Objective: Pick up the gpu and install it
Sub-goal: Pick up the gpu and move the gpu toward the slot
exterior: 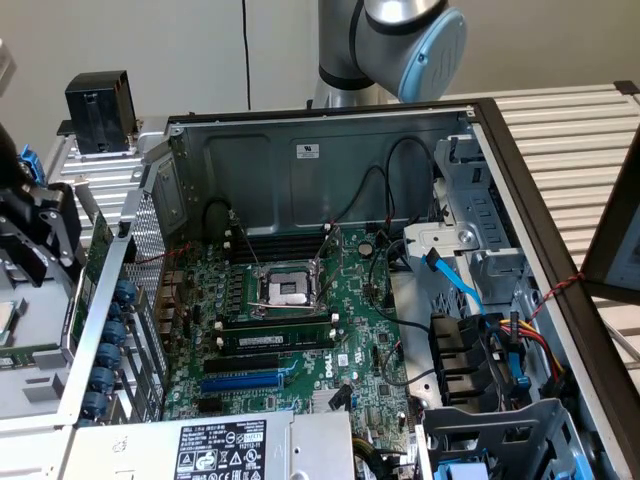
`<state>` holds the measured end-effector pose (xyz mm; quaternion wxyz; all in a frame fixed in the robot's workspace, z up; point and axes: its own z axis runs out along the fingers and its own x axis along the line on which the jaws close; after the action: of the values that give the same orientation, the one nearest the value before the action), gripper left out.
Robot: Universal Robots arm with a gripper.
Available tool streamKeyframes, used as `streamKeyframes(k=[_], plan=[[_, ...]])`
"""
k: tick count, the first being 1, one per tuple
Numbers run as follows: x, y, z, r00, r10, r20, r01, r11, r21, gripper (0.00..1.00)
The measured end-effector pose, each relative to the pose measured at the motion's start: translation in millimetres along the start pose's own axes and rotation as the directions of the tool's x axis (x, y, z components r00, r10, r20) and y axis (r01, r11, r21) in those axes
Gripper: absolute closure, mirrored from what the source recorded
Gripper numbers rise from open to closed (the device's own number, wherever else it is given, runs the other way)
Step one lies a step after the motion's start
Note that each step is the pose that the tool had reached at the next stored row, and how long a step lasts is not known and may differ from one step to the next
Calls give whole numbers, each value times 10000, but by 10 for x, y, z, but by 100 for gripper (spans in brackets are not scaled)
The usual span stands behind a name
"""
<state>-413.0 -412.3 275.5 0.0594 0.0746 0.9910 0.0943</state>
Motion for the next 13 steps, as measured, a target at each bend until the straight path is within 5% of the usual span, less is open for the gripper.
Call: streamKeyframes(k=[5, 13], plan=[[21, 100, 104, 10000, -1, 4, 1, 10000, 2, 49], [34, 94, 232, 10000, -17, 68, 17, 10000, -11, 49]])
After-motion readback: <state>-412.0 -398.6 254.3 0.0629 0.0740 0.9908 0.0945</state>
